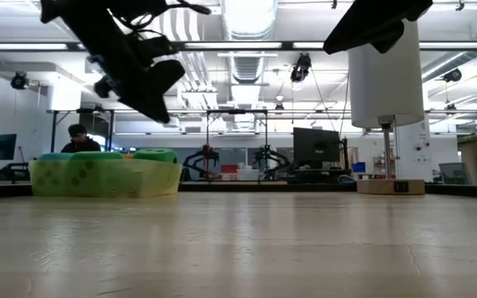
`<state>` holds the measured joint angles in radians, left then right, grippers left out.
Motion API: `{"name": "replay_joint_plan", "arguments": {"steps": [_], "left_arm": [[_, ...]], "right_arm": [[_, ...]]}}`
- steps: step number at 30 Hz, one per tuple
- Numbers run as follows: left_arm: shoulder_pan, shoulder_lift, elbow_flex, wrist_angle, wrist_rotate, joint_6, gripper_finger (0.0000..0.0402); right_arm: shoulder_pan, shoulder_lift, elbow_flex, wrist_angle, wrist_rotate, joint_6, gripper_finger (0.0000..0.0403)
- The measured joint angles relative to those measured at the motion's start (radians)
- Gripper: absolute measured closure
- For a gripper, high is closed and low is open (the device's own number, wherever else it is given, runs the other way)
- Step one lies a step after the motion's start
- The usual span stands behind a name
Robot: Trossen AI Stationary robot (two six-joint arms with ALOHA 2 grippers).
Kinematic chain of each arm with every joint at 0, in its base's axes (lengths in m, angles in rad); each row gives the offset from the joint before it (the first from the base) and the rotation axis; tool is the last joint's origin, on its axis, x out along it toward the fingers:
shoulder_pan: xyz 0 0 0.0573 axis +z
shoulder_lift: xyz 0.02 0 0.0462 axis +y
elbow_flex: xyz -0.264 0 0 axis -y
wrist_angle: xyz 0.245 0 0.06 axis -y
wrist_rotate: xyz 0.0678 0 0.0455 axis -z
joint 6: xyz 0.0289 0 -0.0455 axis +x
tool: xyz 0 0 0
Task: Pick & Place Dice
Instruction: Put the orange small die into the yellow container
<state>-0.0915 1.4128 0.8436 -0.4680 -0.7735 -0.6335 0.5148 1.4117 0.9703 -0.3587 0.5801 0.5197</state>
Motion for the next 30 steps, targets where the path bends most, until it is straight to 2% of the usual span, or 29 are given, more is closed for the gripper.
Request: {"name": "replay_joint_plan", "arguments": {"steps": [4,8,20,27,30], "left_arm": [[0.036,-0.049,0.0,-0.12,-0.017,-0.145,0.0354],[0.095,-0.051,0.0,-0.196,-0.012,-0.208,0.0354],[0.301,-0.051,-0.027,-0.25,0.134,-0.212,0.0355],[0.32,-0.051,-0.088,-0.232,0.169,-0.218,0.0354],[0.32,-0.051,-0.095,-0.227,0.211,-0.21,0.033]], "right_arm": [[0.0,0.0,0.0,0.003,0.0,0.0,0.0374],[0.0,0.0,0.0,0.004,0.0,-0.001,0.0374],[0.0,0.0,0.0,0.006,0.0,-0.008,0.0374],[0.0,0.0,0.0,0.007,0.0,-0.008,0.0374],[0.0,0.0,0.0,0.009,0.0,-0.008,0.0374]]}}
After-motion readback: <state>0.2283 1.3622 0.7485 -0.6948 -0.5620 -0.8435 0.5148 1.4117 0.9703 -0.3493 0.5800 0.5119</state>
